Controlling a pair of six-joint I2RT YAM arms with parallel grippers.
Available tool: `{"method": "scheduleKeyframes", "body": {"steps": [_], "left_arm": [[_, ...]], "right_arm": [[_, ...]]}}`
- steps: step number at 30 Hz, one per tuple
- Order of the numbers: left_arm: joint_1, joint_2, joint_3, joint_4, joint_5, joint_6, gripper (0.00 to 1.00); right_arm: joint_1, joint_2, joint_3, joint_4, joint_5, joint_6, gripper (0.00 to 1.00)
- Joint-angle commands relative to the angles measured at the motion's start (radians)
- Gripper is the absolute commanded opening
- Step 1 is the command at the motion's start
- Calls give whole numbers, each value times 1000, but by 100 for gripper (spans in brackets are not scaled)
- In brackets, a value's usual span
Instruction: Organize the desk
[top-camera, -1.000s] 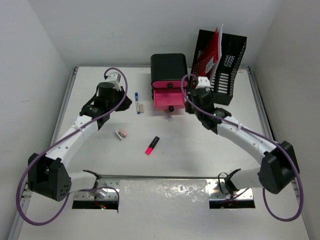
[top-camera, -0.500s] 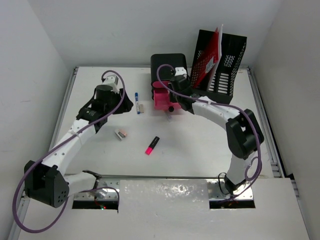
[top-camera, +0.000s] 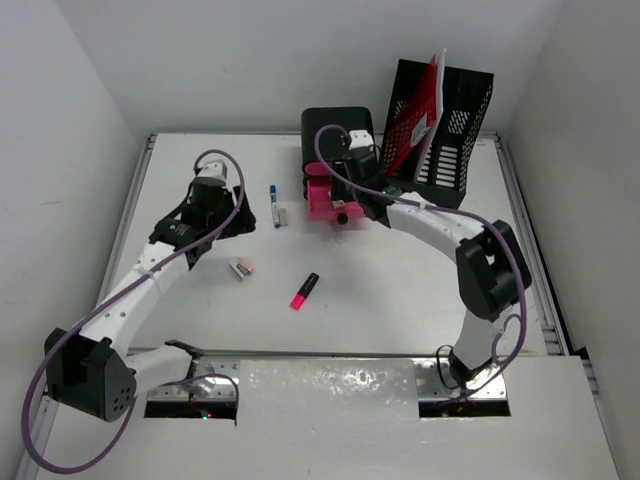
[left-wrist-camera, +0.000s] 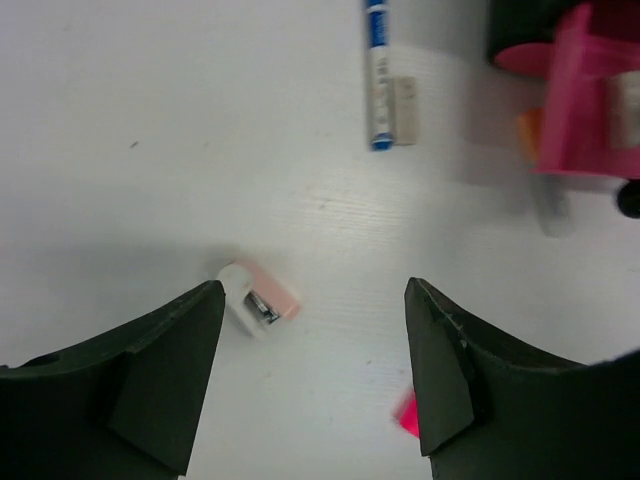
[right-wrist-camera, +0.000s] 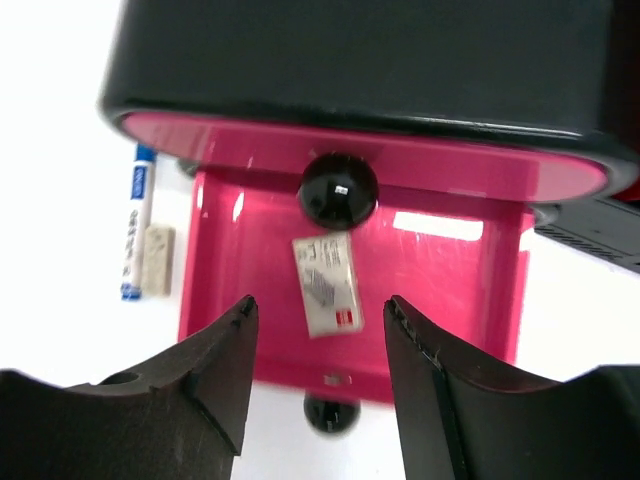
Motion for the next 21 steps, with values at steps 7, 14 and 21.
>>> {"method": "scheduleKeyframes", "body": {"steps": [7,14,21], "left_arm": [[-5,57,-26,-307,-229,-286,83],[-2,163,-66,-244,-202,-358,87],[1,269,-136,-86,-152,-450,86]], "right_arm": [[51,-274,-187,66,-29,-101,53],[65,-495,-385,89,-35,-52,53],[65,-679,-485,-6,7,-78,53]]}}
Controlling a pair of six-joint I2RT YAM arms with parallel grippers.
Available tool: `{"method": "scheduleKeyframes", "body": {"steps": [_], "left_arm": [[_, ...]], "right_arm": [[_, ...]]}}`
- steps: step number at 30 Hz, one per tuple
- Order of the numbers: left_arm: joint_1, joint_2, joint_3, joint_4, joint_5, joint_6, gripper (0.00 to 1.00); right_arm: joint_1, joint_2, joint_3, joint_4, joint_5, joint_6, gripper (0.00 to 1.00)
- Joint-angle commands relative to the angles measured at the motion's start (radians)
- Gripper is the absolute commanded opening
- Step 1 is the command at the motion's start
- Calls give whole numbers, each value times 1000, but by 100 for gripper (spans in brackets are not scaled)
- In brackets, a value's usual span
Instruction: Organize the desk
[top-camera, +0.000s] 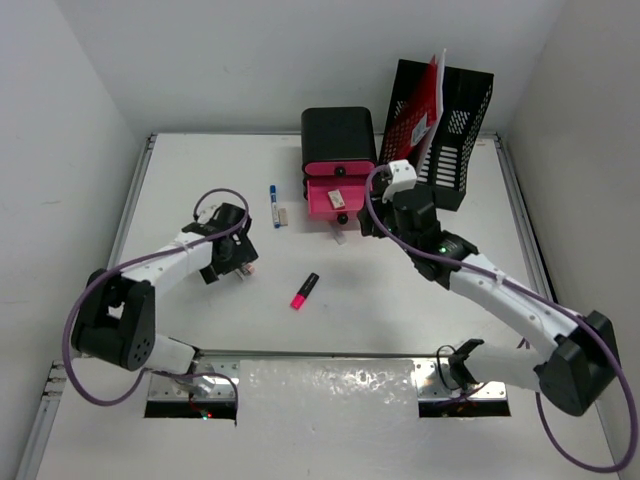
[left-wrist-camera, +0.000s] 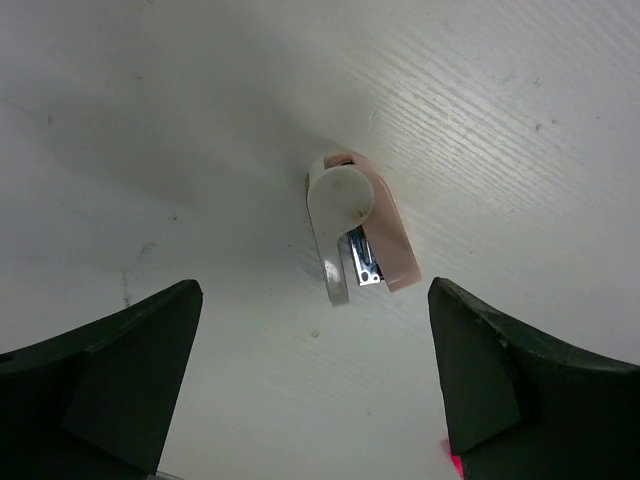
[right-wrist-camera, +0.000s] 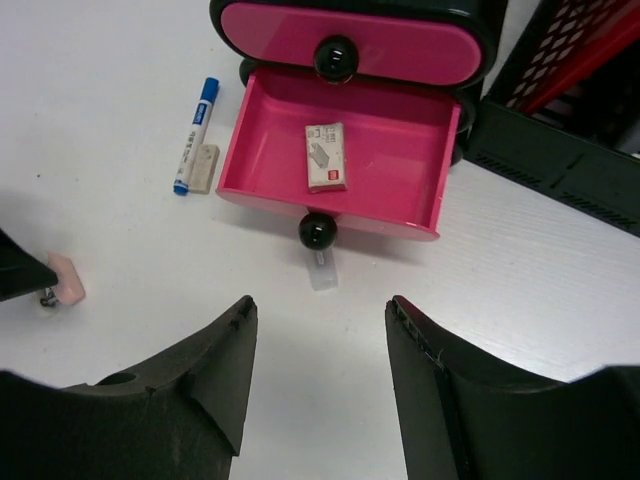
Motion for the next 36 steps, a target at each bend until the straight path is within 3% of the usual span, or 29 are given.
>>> {"method": "scheduleKeyframes", "body": {"steps": [1,9,12,13,15,16,18,19,21,25,29,33,36], "left_arm": [[1,37,-18,101,17,-78,86],[1,164,-58,221,10,-118,84],[1,192,-50,231,3,-112,75],[2,195,-48,228,-3,-111,59],[1,196,-36,209,-14,-105,46],[1,196,-29,198,-14,-100,35],[1,193,-6,169,6,-77,23],[1,192,4,158,13,-68,11],[-2,178,40,124,46,-24,4],[-68,121,163,-9,99,92,3],[-213,104,445,-130,116,185,4],[-231,127,591,-79,214,239,4],[-229,173,637,50,257,277,4]], "right_arm": [[6,-79,-30,-22,38,-17,53],[5,-185,-90,-54,71,-29,53],[5,-212,-109,-56,85,-32,53],[6,-218,-115,-54,93,-32,53],[5,-234,-129,-53,96,-29,53],[5,-237,-133,-51,96,-26,53],[5,-245,-142,-51,101,-23,53],[6,-248,-146,-50,102,-22,53],[6,-251,-152,-47,101,-21,53],[5,-252,-153,-48,105,-21,53],[6,-245,-147,-45,113,-25,53],[5,-234,-139,-42,125,-25,53],[5,-234,-132,-39,134,-20,53]]}}
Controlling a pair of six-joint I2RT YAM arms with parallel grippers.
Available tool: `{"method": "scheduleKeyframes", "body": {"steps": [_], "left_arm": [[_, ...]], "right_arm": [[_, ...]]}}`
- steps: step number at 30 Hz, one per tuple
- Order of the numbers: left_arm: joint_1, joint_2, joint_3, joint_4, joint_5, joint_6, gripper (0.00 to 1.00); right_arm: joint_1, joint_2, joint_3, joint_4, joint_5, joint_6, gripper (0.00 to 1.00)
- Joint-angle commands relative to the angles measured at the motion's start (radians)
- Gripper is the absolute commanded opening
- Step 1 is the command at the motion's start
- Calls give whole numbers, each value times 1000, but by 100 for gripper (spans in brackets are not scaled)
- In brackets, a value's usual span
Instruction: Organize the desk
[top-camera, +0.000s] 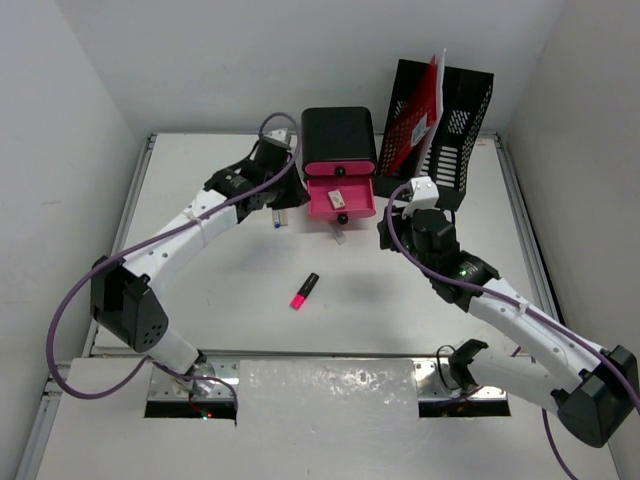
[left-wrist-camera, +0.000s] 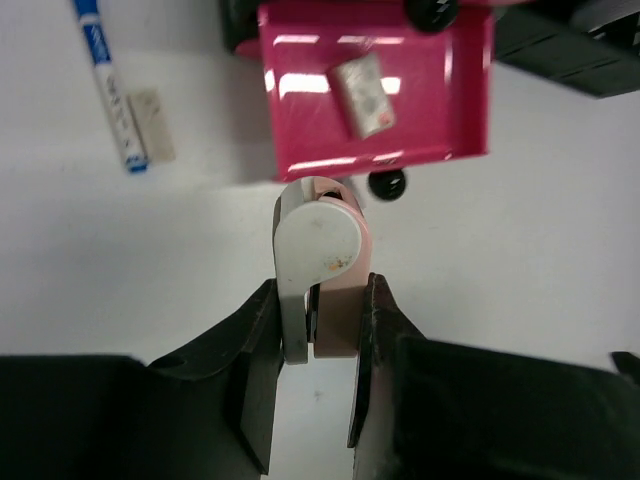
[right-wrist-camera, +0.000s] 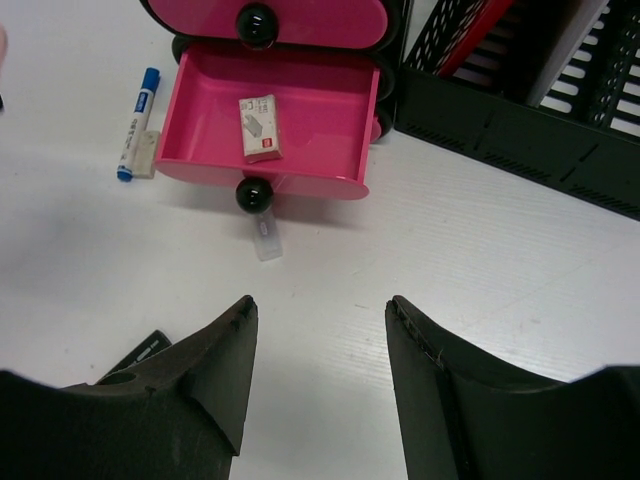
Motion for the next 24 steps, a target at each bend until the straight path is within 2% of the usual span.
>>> {"method": "scheduleKeyframes", "body": {"steps": [1,5,11,15,24], "left_arm": [[13,57,72,118,92,84,4],[13,199,216,153,175,153,4],[13,381,406,132,209,207,4],[15,488,526,55,173,214,4],[16,582,591,-93,22,210,4]], "right_arm": [[5,1,19,23,31,-3,53],[5,-4,35,5,44,-7,52],[5,-33,39,-27,85,-12,52],[6,-57,35,-50,111,-9,52],[6,-90,15,-75,148,8,52]]}}
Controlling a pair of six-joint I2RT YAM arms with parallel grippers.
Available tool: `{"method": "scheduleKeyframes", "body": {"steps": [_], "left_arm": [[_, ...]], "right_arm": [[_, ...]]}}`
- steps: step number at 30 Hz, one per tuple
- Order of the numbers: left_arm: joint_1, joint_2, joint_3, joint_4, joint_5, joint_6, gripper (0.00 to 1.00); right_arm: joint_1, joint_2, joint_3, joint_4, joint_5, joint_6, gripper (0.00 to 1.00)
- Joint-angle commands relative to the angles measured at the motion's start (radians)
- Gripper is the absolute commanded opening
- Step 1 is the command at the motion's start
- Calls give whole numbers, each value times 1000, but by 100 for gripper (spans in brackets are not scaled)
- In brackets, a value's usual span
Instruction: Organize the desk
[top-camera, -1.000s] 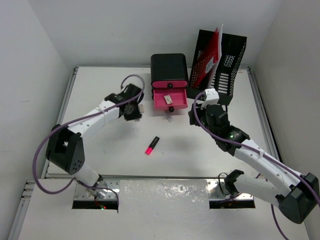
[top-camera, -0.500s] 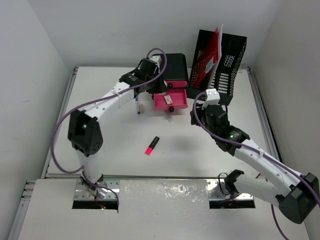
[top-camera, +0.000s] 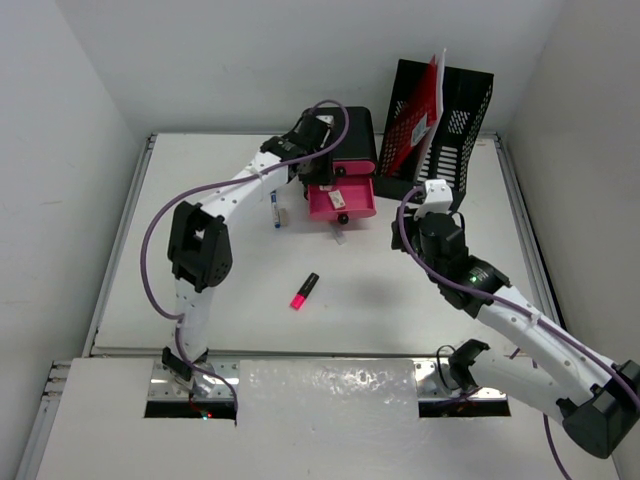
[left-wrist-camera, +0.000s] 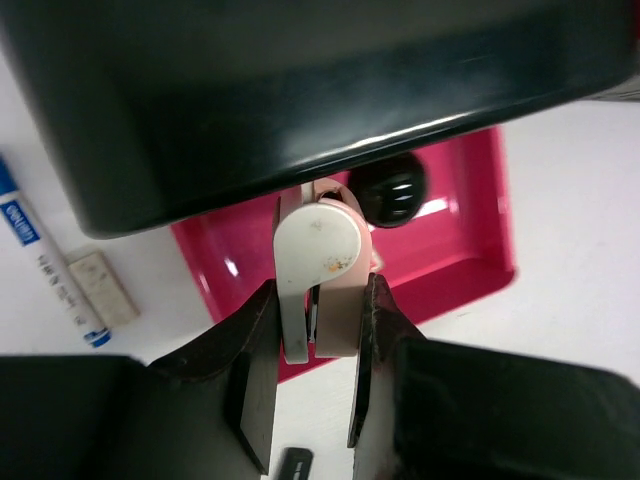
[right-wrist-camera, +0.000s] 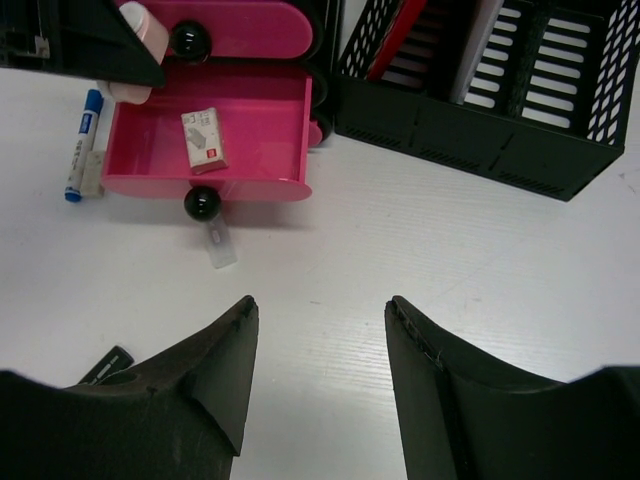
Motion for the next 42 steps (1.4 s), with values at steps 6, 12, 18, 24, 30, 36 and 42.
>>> {"method": "scheduleKeyframes", "body": {"steps": [6,12,18,24,30,36,42], "left_arm": [[6,37,7,-117,-109,-9,4],[6,66,-12,-93,-120,-17,7],[6,59,44,-93,-129,-26,65],[8,-55,102,-102,-140,-31,71],[26,-254,-2,-86,-271,-34,61],[81,-431,-363,4,-485,-31,60],[163,-515,-685,240,-270,18,35]], "right_arm": [[5,-13,14,0,41,11,52],[5,-6,19,3,44,3,52],[5,5,30,0,42,-3,52],[5,26,40,8,32,-11,52],[5,56,40,31,9,-9,52],[5,72,27,54,-27,4,52],[5,65,13,46,-16,11,52]]}}
